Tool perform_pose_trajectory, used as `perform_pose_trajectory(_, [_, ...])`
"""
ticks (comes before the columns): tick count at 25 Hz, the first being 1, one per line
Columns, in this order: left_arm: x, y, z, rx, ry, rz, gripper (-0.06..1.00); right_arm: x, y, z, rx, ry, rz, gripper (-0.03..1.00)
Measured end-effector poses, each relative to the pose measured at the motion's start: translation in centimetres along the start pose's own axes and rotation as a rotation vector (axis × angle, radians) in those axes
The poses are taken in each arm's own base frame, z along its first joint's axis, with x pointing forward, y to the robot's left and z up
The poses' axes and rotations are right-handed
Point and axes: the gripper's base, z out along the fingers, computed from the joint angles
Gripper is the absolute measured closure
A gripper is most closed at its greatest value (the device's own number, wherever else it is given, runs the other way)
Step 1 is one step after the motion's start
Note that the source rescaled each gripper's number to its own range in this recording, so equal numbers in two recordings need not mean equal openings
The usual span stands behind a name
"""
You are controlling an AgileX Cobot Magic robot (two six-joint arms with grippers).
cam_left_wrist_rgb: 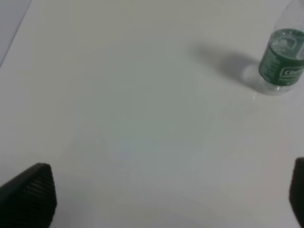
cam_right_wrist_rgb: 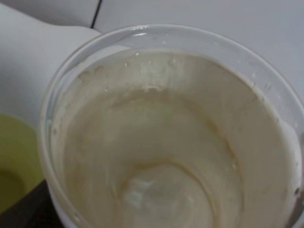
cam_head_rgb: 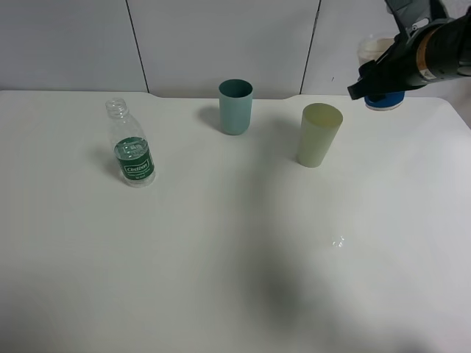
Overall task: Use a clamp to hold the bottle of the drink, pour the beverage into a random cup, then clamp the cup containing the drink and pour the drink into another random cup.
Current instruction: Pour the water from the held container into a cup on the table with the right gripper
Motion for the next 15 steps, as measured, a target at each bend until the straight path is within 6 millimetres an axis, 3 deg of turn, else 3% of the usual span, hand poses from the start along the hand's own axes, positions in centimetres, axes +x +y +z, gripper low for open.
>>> perform_pose_trajectory(6, [0.0,0.0,0.0,0.0,0.0,0.0,-0.06,0.0,2.0,0.9,-0.038,0.002,-0.098,0.97])
perform_pose_trajectory(15, [0.0,0.0,0.0,0.0,0.0,0.0,-0.06,0.1,2.3,1.2,-0.021,0.009,-0.165,0.97])
